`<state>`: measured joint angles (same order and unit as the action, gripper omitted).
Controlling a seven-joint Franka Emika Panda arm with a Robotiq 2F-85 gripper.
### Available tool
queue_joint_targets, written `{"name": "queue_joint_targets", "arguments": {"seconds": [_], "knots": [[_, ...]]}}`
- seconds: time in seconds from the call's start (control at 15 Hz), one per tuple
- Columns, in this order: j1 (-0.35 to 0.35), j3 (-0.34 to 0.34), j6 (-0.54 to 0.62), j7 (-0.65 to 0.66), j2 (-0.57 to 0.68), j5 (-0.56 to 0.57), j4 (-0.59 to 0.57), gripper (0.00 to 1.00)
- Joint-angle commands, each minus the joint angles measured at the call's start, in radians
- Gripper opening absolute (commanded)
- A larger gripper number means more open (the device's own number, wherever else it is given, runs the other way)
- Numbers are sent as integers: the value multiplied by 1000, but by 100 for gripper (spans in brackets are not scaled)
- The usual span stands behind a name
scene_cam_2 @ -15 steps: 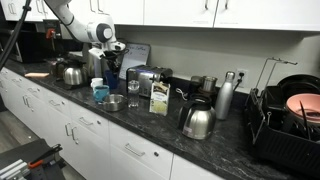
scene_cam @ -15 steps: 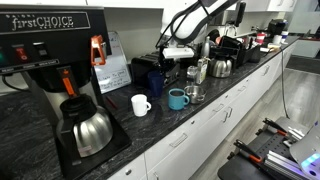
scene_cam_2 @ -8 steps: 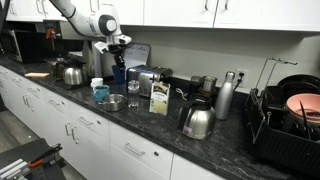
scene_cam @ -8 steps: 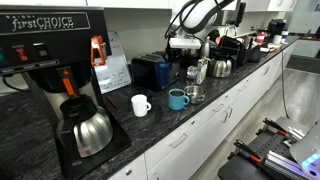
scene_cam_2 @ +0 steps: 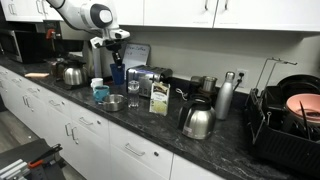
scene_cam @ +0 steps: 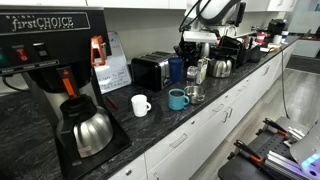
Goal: Move the dark blue cup to the right
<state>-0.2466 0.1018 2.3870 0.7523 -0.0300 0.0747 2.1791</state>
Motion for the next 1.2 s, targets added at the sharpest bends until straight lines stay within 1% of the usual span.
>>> {"name": "queue_joint_targets", "arguments": {"seconds": [0.0, 0.4, 0.6, 0.67, 0.8, 1.13], "knots": [[51, 20, -8, 19, -69, -11, 67, 1], [89, 38, -67, 41, -195, -7, 174, 1], [94, 52, -63, 37, -240, -26, 203, 1], [99, 56, -60, 25, -208, -17, 184, 6], [100, 62, -60, 25, -229, -20, 196, 6], [103, 63, -60, 25, -230, -20, 200, 6]]}}
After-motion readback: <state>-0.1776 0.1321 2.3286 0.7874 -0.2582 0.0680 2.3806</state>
